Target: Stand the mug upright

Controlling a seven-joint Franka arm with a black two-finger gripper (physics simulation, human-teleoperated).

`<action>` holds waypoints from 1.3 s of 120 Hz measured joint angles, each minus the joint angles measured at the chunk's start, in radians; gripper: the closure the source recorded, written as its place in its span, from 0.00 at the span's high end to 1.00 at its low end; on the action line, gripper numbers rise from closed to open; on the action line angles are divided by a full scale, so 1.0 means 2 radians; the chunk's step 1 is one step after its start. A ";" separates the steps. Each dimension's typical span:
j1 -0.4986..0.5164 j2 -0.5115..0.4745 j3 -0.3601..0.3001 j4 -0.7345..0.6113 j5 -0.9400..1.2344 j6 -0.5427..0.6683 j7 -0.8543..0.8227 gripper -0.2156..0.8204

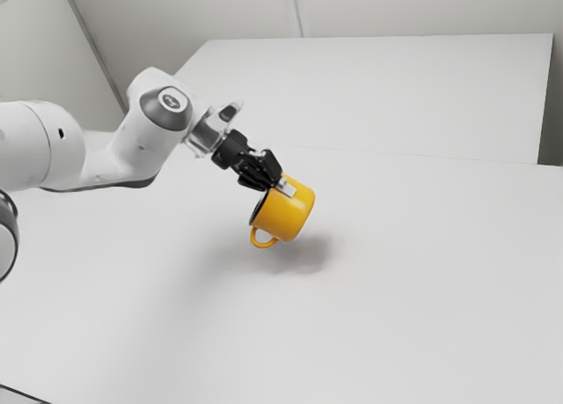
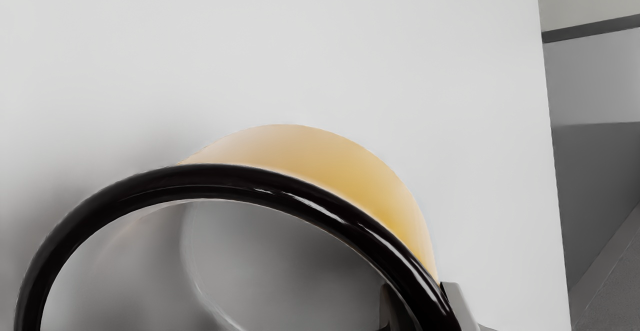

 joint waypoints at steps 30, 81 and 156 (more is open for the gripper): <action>0.002 -0.020 -0.039 -0.003 0.274 0.033 -0.076 0.05; -0.002 -0.021 -0.082 -0.042 0.526 0.039 -0.232 0.05; 0.000 0.028 -0.083 -0.044 0.541 0.073 -0.374 0.11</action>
